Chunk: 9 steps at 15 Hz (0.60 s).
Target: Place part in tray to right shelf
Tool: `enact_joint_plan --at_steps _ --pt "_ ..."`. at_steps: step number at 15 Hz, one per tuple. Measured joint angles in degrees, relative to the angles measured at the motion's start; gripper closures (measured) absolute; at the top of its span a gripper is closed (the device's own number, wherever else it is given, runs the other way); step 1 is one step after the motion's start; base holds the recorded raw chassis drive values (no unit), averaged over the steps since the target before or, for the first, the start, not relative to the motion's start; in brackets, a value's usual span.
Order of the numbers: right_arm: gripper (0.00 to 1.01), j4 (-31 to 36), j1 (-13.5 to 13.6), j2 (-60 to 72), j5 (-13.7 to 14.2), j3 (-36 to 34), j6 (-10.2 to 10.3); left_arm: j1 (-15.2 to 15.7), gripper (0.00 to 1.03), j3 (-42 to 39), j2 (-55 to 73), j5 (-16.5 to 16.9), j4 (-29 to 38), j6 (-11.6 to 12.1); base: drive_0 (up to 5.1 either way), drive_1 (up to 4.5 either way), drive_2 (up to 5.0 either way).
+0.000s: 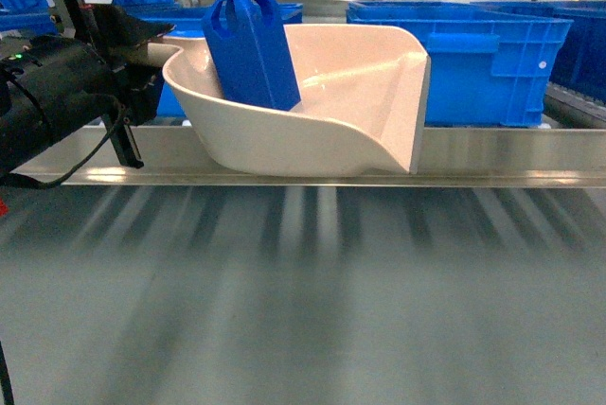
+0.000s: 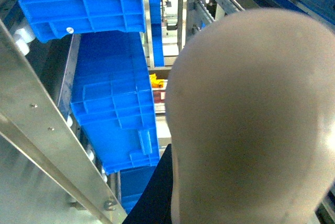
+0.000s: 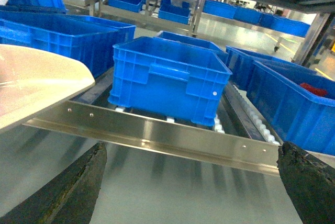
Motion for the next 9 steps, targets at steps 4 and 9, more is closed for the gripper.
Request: enact_joint_plan --at_steps 4,9 --pt "0.03 0.11 0.02 0.00 -0.04 0.00 0.00 -0.20 0.88 0.00 0.00 0.00 -0.04 0.02 -0.1 3.85 -4.1" --pt "0.03 0.11 0.02 0.26 -0.02 0.00 0.00 -0.15 0.88 0.09 0.00 -0.04 -0.15 0.02 0.0 0.00 0.0"
